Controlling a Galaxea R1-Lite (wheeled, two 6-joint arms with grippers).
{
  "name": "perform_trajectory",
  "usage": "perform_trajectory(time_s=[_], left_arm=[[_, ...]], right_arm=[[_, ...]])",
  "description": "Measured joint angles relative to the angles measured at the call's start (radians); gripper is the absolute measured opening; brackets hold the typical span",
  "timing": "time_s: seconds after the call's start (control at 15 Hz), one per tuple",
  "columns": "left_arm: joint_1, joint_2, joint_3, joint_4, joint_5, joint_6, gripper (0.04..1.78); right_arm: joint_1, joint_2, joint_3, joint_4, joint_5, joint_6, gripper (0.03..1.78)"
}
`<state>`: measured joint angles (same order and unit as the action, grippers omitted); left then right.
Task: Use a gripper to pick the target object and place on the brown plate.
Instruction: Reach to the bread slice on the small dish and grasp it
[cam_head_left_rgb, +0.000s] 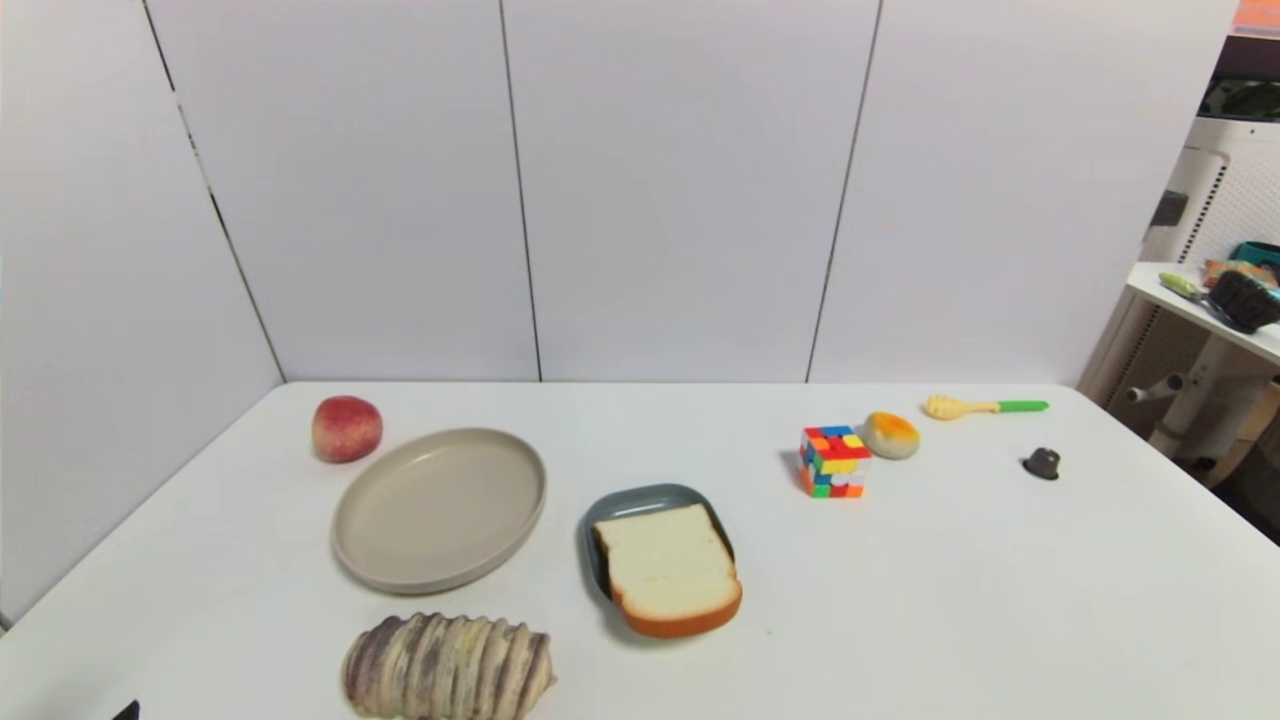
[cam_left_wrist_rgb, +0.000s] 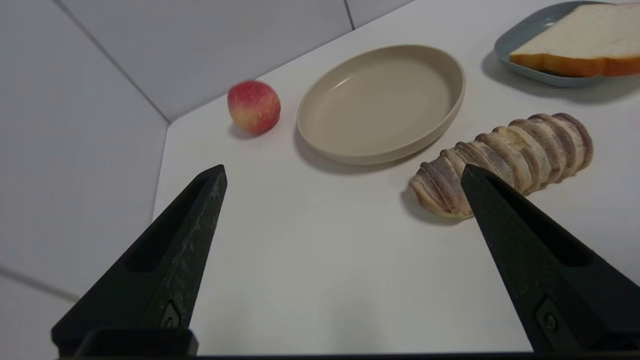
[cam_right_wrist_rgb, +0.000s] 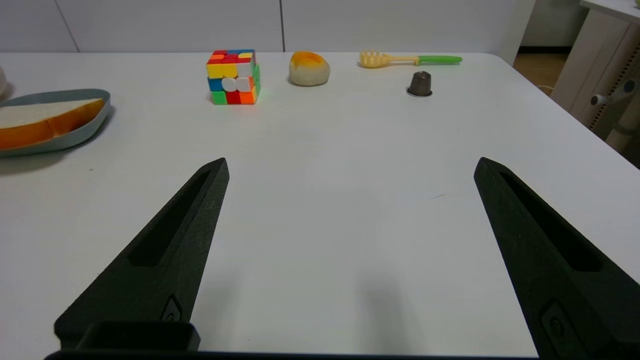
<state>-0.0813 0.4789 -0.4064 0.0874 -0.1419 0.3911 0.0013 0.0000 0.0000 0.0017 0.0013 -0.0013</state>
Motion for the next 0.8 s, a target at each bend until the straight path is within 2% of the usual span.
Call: perform_trajectory(time_s=[0.2,0.4,0.6,0.8], left_arm=[[-0.078,0.191,-0.225,0.122,-0.03,0.192,1.69],[-0.234,0.369,-0.433,0.303,-0.033,0.332,1.69],[-0.404,0.516,-0.521,0.419,0.009,0.356,1.69],[-0.554,0.641,-0.538,0.38,0.109,0.347,1.69]], right_arm=[[0.0,0.0,0.0,0.0,0.0,0.0,1.69],[0.0,0.0,0.0,0.0,0.0,0.0,1.69],[0.0,0.0,0.0,0.0,0.0,0.0,1.69],[0.0,0.0,0.0,0.0,0.0,0.0,1.69]])
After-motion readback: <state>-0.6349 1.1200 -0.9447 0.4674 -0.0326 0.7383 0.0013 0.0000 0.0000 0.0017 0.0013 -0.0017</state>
